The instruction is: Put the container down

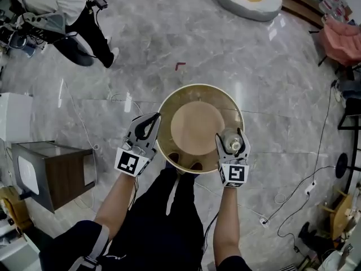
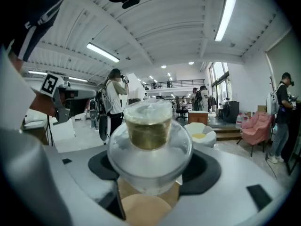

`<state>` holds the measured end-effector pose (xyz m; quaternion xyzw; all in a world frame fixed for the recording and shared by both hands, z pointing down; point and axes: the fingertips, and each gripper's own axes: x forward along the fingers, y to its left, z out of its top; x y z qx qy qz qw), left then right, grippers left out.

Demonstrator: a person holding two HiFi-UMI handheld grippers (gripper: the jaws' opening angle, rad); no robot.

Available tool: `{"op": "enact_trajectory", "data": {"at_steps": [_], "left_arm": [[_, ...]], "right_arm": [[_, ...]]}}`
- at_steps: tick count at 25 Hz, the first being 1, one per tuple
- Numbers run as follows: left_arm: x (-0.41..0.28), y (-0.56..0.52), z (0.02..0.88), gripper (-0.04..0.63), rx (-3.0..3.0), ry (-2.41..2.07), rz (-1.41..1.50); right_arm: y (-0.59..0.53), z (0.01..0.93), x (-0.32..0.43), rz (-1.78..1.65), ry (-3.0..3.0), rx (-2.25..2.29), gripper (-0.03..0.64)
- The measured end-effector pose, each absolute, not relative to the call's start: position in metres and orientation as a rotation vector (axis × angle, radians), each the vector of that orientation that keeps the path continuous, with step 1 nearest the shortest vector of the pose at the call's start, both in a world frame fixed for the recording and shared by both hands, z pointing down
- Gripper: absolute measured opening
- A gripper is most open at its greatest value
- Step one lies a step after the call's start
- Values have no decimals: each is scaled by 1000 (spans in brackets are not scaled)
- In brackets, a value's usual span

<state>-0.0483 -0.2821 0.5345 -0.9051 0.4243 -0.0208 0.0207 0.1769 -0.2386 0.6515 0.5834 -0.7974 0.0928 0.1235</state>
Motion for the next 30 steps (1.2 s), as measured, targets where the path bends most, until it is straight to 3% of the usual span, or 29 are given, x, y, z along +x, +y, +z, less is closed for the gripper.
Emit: {"op": "enact_trajectory", "data": {"at_steps": [16,30], "left_arm": [[-40,-289,780,25,-2895,1248,-293],[-41,-286,841,25,-2924,1321,-352]], "right_arm": [[-286,971,187,477,-2207,1654,342],[-293,1069,191,574,-2146,1558,342]]}}
